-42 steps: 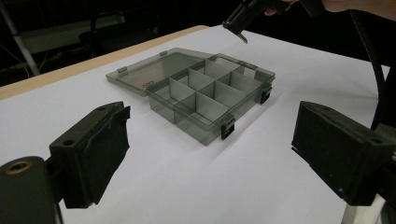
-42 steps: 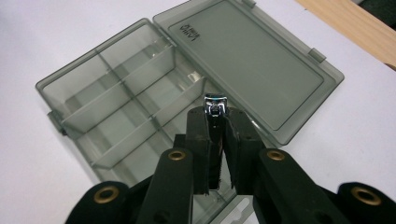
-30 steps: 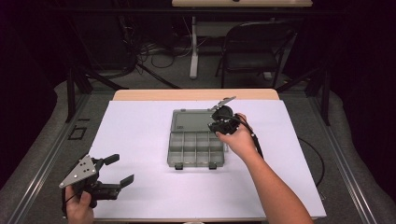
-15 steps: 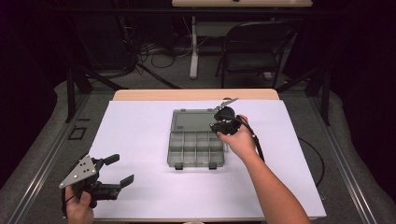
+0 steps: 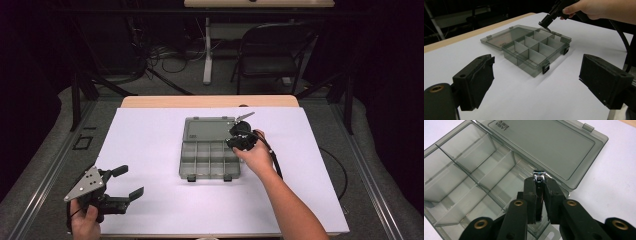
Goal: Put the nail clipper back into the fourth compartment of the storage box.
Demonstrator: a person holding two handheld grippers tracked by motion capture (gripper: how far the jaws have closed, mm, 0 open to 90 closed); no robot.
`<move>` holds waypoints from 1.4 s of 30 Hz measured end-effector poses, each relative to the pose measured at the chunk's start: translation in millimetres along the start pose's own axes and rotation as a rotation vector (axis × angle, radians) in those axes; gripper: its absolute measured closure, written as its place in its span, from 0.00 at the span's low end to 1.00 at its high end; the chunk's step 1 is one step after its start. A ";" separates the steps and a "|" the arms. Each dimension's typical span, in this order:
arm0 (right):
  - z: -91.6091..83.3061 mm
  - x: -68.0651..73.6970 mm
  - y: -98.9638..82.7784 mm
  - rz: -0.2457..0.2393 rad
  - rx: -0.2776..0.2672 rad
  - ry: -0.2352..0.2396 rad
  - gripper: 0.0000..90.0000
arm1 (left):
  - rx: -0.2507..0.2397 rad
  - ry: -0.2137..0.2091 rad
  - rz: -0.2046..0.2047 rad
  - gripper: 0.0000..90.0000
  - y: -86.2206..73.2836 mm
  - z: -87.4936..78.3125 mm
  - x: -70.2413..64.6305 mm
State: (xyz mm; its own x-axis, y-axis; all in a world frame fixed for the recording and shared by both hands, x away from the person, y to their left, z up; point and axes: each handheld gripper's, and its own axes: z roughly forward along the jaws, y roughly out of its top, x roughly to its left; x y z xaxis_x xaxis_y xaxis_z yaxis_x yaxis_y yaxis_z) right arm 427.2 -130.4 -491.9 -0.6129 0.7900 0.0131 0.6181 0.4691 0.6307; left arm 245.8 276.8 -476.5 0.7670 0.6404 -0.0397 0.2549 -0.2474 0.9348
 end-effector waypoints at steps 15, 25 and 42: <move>10.4 2.7 -9.0 -0.015 0.014 -0.010 0.90 | 0.001 0.000 0.001 0.14 -0.4 1.0 -0.2; 14.2 4.7 -11.0 -0.032 0.035 -0.015 0.90 | 0.009 -0.002 -0.002 0.14 -0.7 1.7 0.3; 16.9 4.6 -13.4 -0.044 0.065 -0.016 0.90 | 0.011 -0.007 -0.005 0.14 -0.8 2.2 0.8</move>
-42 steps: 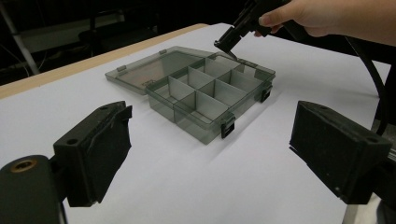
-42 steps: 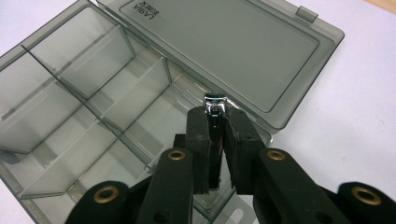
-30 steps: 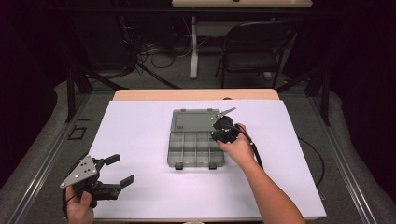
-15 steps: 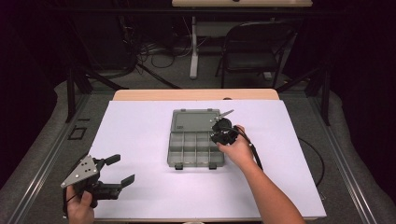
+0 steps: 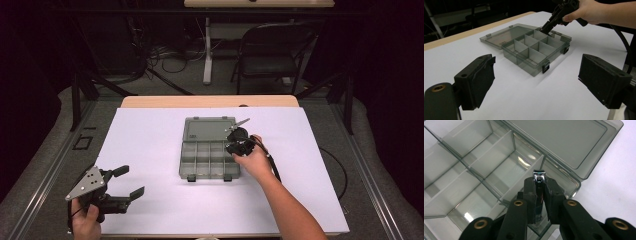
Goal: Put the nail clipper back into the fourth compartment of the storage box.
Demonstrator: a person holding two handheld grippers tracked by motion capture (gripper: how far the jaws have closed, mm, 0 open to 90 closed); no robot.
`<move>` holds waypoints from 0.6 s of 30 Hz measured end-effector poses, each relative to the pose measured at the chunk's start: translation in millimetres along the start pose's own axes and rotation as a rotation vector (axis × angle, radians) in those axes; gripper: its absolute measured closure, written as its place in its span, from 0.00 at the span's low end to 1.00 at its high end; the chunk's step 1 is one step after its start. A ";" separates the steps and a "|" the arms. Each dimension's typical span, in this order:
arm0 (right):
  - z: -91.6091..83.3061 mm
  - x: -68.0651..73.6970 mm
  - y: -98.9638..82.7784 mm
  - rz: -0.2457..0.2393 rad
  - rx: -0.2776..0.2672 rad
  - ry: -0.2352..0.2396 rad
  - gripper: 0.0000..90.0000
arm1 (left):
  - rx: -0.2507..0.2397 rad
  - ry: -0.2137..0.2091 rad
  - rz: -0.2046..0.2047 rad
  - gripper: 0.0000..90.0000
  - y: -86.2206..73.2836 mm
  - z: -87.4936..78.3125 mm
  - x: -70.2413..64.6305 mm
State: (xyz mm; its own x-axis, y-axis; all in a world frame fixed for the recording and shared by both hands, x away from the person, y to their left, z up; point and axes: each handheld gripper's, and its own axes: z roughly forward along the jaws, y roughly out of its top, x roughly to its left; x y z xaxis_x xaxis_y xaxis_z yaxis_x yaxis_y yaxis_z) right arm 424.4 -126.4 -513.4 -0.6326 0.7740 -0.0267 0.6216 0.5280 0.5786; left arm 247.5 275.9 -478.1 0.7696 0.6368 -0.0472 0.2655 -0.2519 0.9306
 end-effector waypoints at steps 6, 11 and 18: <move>-0.5 -0.6 -0.6 0.007 0.000 0.006 0.89 | -0.008 0.007 -0.005 0.14 -0.2 -0.6 0.2; -1.9 0.0 -0.2 0.004 0.012 0.008 0.89 | -0.007 0.004 -0.004 0.14 -0.3 -0.5 0.5; -6.3 2.2 1.1 0.003 -0.027 -0.007 0.77 | -0.003 0.003 -0.001 0.14 -0.5 -1.0 0.5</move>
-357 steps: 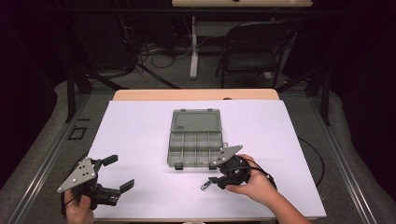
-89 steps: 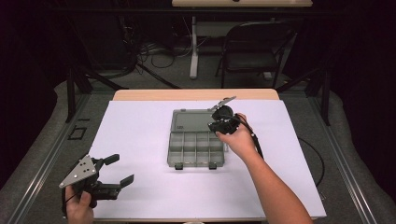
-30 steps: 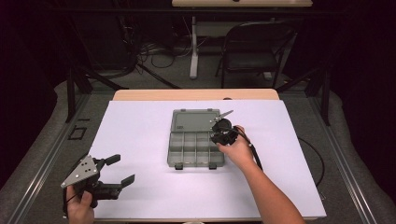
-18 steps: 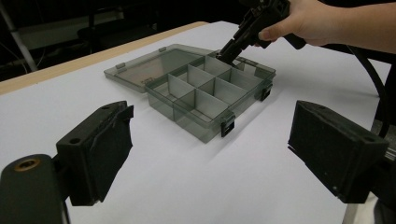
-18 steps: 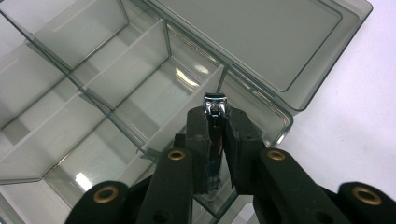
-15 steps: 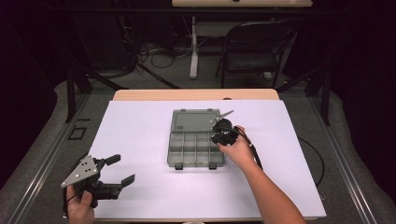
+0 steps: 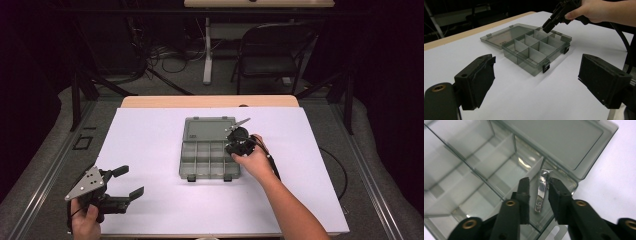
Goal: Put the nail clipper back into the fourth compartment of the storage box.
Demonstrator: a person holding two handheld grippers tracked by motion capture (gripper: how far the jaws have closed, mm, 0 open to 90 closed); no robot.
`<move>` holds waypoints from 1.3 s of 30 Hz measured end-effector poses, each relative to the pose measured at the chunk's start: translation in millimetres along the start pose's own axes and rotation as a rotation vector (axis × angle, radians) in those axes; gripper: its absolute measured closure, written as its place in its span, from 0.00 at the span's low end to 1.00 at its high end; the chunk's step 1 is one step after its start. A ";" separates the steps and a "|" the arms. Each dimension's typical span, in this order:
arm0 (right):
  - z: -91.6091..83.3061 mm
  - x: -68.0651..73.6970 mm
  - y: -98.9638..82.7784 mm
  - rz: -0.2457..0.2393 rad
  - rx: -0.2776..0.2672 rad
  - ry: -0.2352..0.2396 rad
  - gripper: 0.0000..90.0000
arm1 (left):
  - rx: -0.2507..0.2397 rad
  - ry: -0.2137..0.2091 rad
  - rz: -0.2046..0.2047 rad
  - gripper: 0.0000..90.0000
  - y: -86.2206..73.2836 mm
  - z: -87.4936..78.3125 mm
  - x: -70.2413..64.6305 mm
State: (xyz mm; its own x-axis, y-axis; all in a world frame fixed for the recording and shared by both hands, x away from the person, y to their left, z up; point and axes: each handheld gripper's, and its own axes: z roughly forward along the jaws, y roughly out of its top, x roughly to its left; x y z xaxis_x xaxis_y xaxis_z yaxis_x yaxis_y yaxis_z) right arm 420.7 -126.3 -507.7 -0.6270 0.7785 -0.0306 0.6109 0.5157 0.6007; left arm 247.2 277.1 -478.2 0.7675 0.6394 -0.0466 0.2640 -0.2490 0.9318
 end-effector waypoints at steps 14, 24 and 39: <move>-23.6 0.1 2.1 0.018 -0.081 0.007 0.50 | 0.002 0.009 0.002 0.15 -0.4 0.5 -0.5; -35.6 4.9 0.5 0.011 -0.116 0.005 0.49 | 0.003 0.002 -0.002 0.15 -0.2 -0.3 0.8; -55.0 11.7 -3.3 0.003 -0.140 0.043 0.34 | 0.000 0.030 -0.029 0.15 0.2 -3.0 4.0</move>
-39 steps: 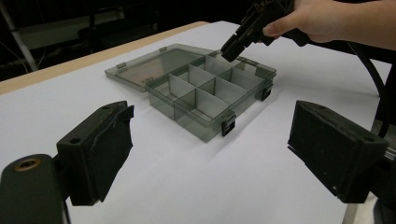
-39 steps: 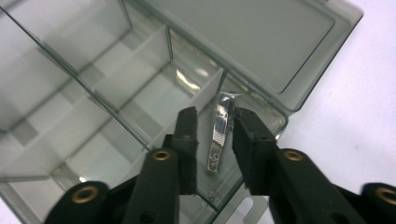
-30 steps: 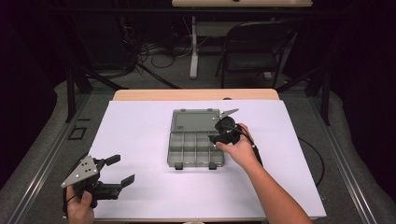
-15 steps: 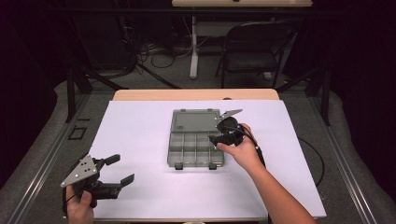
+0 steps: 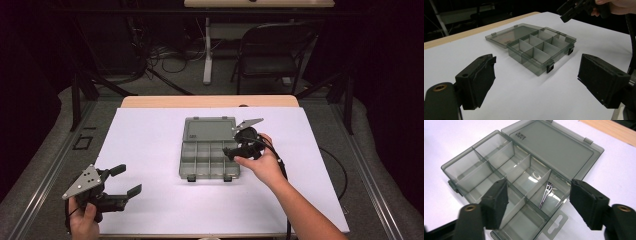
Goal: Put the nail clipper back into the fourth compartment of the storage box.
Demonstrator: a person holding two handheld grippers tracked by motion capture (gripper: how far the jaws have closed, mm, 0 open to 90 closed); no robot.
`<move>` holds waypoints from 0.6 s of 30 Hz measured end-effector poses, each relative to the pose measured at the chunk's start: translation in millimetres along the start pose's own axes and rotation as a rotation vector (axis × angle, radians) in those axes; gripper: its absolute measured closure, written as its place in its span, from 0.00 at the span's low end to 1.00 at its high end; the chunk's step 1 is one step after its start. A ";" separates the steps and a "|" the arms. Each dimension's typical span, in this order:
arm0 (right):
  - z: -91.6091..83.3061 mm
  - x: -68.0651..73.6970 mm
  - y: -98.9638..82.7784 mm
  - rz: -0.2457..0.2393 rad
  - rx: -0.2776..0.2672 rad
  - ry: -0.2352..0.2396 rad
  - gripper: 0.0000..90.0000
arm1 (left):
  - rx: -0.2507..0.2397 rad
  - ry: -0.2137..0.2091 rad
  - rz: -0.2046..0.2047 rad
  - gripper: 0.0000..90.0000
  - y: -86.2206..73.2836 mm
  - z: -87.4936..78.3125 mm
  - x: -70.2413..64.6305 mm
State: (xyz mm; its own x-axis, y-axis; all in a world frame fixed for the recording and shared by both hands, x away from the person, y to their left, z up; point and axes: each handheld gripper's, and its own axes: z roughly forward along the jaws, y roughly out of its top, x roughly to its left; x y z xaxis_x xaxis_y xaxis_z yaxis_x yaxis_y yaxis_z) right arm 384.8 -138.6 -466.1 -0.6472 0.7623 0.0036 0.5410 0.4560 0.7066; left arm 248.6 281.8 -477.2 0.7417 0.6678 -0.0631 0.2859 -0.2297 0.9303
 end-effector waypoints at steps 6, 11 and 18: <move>-6.2 0.5 -0.9 0.034 -0.025 -0.030 0.21 | -0.004 0.003 -0.002 0.15 -0.9 -2.6 0.0; -10.7 5.2 -5.2 0.023 -0.053 -0.031 0.16 | -0.008 0.006 -0.005 0.15 -1.4 -4.2 0.1; -25.1 13.6 -13.1 0.018 -0.091 -0.016 0.16 | 0.001 0.003 0.001 0.15 -1.4 -2.6 -1.0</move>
State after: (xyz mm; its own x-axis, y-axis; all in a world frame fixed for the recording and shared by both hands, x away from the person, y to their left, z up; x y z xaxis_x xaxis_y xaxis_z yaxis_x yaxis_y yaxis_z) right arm 355.4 -145.7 -457.6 -0.6288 0.7775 0.0060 0.5007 0.3990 0.7681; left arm 245.9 283.3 -477.4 0.7403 0.6695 -0.0611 0.2856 -0.2308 0.9302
